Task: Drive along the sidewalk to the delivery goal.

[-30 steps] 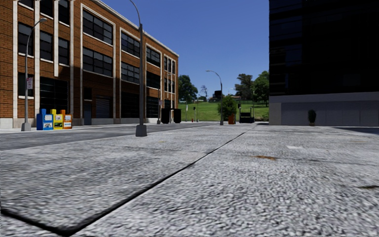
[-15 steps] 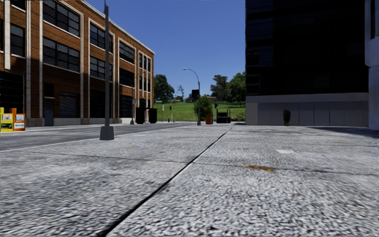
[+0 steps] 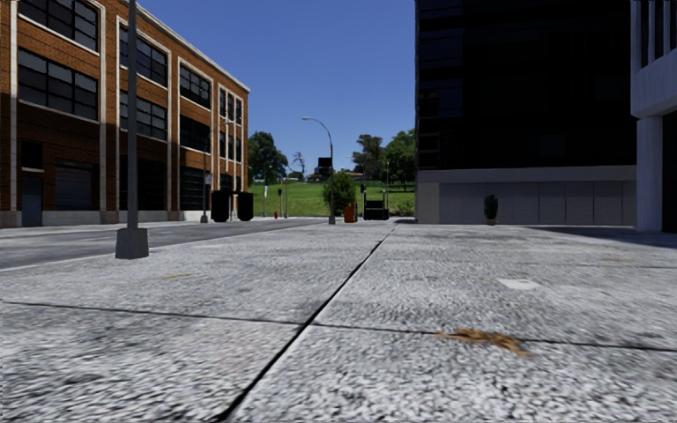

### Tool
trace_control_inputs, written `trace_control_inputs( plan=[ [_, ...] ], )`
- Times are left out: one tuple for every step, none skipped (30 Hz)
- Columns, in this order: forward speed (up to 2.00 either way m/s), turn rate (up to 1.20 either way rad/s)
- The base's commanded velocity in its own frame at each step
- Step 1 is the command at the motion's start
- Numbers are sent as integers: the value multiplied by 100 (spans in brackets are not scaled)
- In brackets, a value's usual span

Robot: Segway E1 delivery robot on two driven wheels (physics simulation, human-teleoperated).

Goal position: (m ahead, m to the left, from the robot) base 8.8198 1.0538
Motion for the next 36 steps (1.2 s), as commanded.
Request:
trace_control_inputs(
  plan=[
    [199,0],
    [199,0],
    [199,0],
    [199,0],
    [199,0],
    [199,0],
    [199,0],
    [199,0],
    [199,0],
    [199,0],
    [199,0],
    [199,0],
    [199,0],
    [199,0],
    [199,0],
    [199,0],
    [199,0],
    [199,0],
    [199,0],
    [199,0],
    [199,0],
    [199,0],
    [199,0],
    [199,0],
    [199,0],
    [199,0],
    [199,0],
    [199,0],
    [199,0],
    [199,0],
    [199,0],
    [199,0],
    [199,0],
    [199,0],
    [199,0],
    [199,0]
  ],
)
